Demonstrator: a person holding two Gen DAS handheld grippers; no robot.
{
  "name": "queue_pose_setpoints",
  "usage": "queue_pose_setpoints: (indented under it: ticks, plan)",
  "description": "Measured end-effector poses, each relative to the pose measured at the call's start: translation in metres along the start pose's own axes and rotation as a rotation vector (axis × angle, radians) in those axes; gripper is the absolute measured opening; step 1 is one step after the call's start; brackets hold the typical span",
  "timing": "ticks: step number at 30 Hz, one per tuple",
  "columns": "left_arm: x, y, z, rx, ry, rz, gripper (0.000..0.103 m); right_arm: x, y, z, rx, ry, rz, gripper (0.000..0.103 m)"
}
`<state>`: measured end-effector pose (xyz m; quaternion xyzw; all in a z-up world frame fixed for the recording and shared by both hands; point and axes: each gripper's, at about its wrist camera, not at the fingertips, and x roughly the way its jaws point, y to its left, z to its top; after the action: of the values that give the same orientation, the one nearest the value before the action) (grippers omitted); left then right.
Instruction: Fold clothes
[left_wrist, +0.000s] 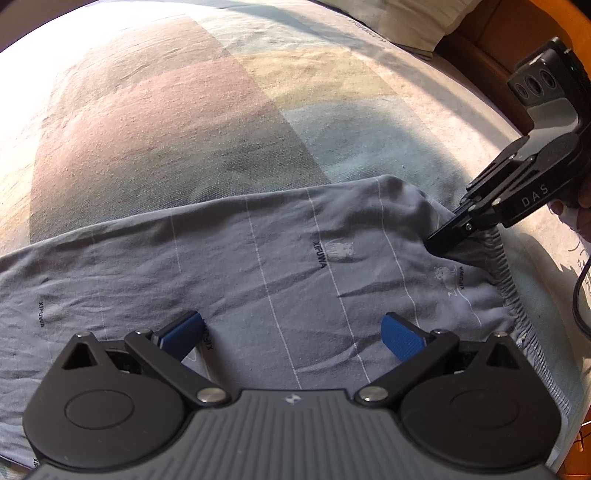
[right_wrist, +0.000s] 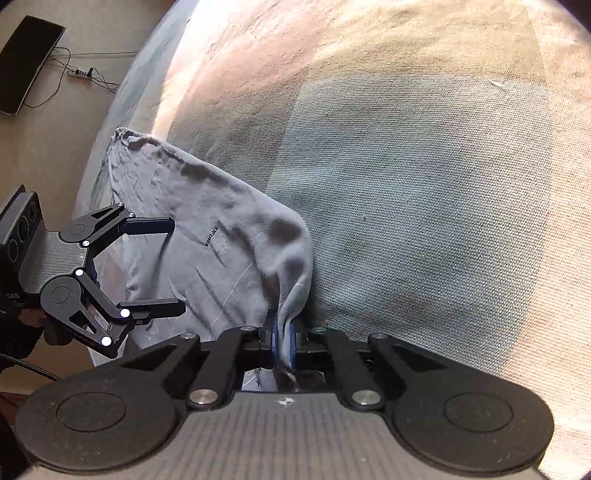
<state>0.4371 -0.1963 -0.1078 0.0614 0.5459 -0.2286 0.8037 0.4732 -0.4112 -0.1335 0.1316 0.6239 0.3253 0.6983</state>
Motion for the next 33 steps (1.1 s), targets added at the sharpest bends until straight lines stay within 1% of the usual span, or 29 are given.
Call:
queue_pose_setpoints:
  ticks: [4,5,10,12,15,17,20,25,29,33]
  plan:
    - [0.000,-0.001,0.000,0.000,0.000,0.004,0.102,-0.004,0.013,-0.014,-0.083,-0.062,-0.090,0.007]
    - [0.000,-0.001,0.000,0.000,0.000,0.005,0.102,-0.005,0.012,-0.016,-0.083,-0.076,-0.095,0.007]
    - [0.001,-0.002,0.000,0.007,-0.001,0.010,0.102,-0.003,-0.001,-0.021,0.074,-0.118,-0.027,0.004]
    - [0.001,-0.003,-0.001,0.016,-0.001,0.012,0.102,-0.003,0.002,-0.023,0.079,-0.131,-0.035,0.004]
    - [0.000,-0.003,-0.001,0.020,-0.001,0.011,0.102,-0.002,0.011,-0.025,0.075,-0.145,-0.071,0.004]
    - [-0.002,-0.002,-0.001,0.013,-0.001,0.007,0.102,-0.001,0.022,-0.026,0.040,-0.149,-0.111,0.006]
    - [-0.005,0.000,-0.001,-0.013,0.000,-0.004,0.102,0.003,0.041,-0.029,-0.050,-0.148,-0.184,0.006]
    - [-0.014,0.002,-0.003,-0.030,-0.001,-0.027,0.102,0.008,0.065,-0.035,-0.162,-0.144,-0.264,0.006]
    - [-0.025,-0.004,-0.006,0.004,-0.002,-0.039,0.102,0.006,0.078,-0.041,-0.211,-0.150,-0.310,0.006]
    - [-0.032,-0.015,-0.011,0.102,-0.008,-0.005,0.102,0.002,0.092,-0.046,-0.250,-0.159,-0.341,0.006]
